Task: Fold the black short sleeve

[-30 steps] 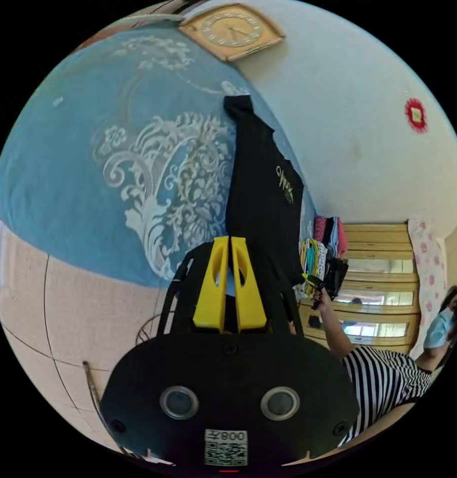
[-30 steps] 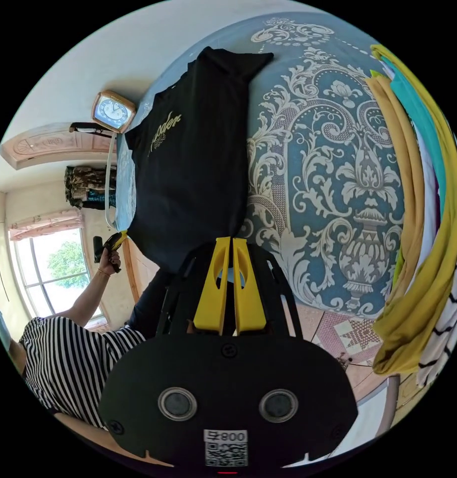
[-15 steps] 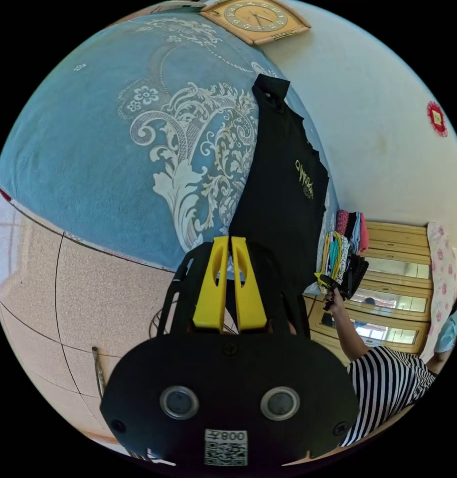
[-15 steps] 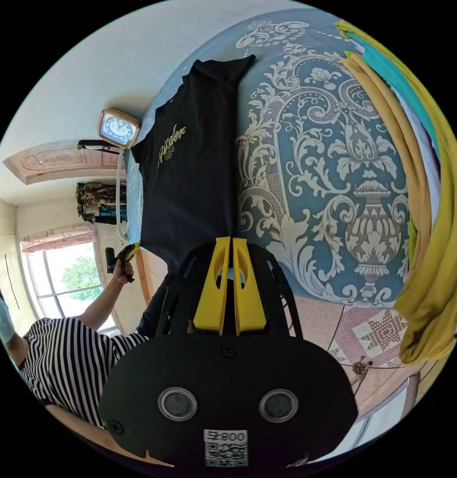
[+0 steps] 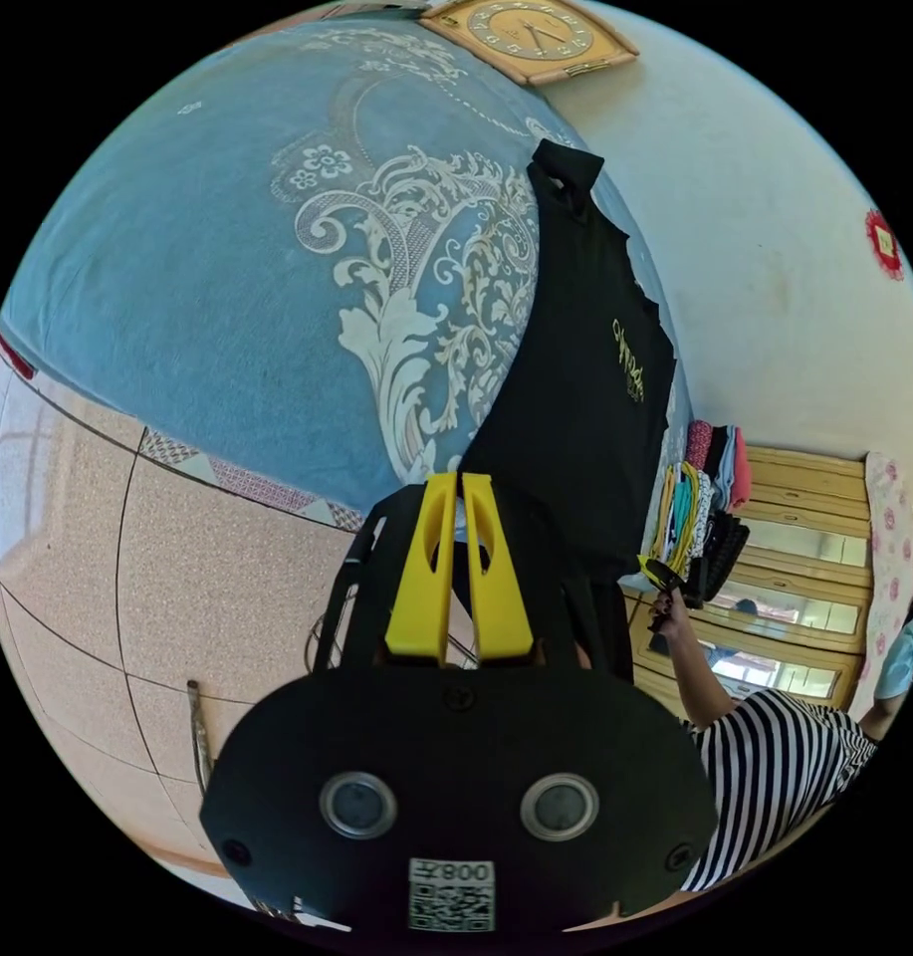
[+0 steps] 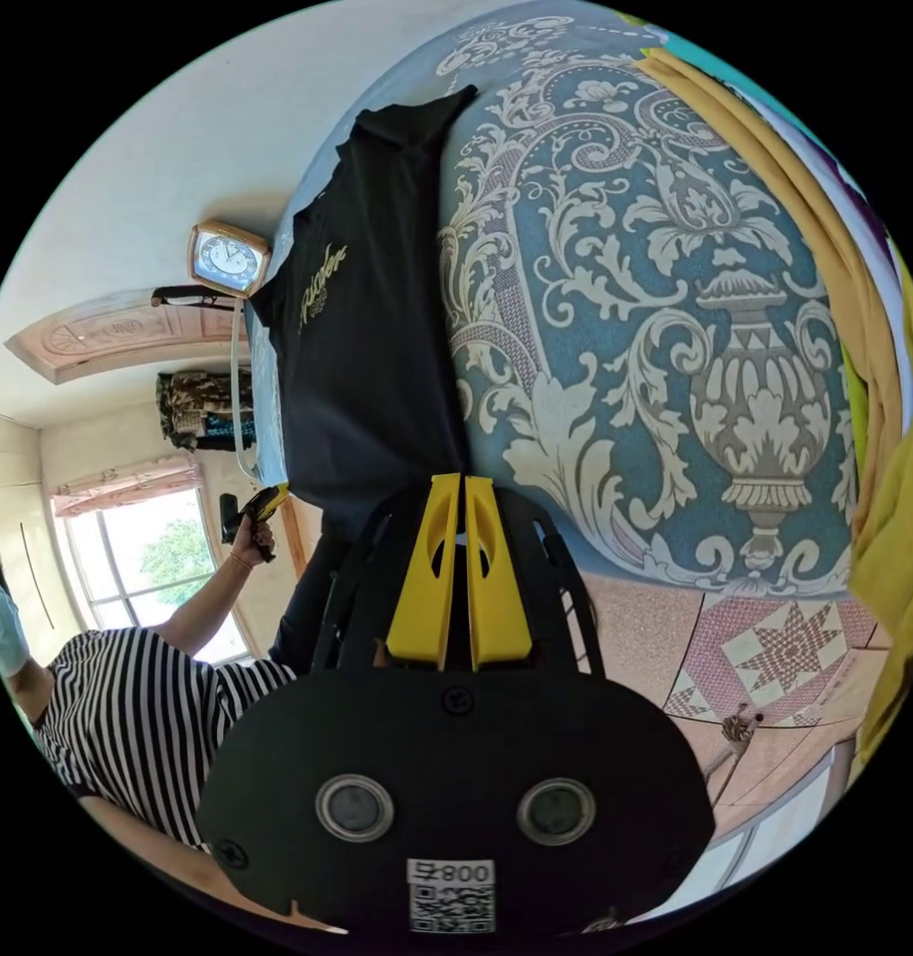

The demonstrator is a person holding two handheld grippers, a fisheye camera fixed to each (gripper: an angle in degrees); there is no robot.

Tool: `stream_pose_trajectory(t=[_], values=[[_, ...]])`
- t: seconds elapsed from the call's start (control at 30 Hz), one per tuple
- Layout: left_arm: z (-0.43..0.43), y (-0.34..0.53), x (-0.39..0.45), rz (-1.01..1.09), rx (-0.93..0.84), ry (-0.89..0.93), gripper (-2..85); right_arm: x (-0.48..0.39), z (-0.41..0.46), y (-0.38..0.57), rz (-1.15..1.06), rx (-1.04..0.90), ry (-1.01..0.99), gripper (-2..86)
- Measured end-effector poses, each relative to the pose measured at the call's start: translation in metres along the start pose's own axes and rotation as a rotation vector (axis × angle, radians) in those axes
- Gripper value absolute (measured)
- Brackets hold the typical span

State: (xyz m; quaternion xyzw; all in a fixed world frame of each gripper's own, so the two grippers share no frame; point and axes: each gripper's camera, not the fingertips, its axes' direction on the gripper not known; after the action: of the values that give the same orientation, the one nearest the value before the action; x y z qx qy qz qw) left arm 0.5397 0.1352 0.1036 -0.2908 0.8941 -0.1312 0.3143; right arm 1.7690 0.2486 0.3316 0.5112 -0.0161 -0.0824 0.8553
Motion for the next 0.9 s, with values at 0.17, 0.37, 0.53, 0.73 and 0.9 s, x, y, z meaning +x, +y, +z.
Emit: stream_pose_trajectory(t=[0.17,0.37,0.53,0.73,0.9], values=[[0.028,0.002,-0.012,0.011,0.011,0.018,0.7,-0.003,-0.006,0.003,-0.003,0.009,-0.03,0.5],[0.059,0.013,-0.033,0.038,0.02,-0.107,0.2,-0.003,-0.011,0.01,-0.006,0.033,-0.054,0.7],[0.096,0.024,-0.055,0.0,0.114,0.026,0.5,0.001,-0.004,0.013,0.037,0.046,-0.087,1.8],[0.172,-0.004,-0.011,0.201,0.097,0.137,2.0,-0.038,-0.025,0.011,-0.019,0.16,0.089,5.4],[0.294,-0.076,0.111,0.549,-0.04,0.235,3.5,-0.098,-0.038,-0.055,-0.173,0.264,0.248,6.0]])
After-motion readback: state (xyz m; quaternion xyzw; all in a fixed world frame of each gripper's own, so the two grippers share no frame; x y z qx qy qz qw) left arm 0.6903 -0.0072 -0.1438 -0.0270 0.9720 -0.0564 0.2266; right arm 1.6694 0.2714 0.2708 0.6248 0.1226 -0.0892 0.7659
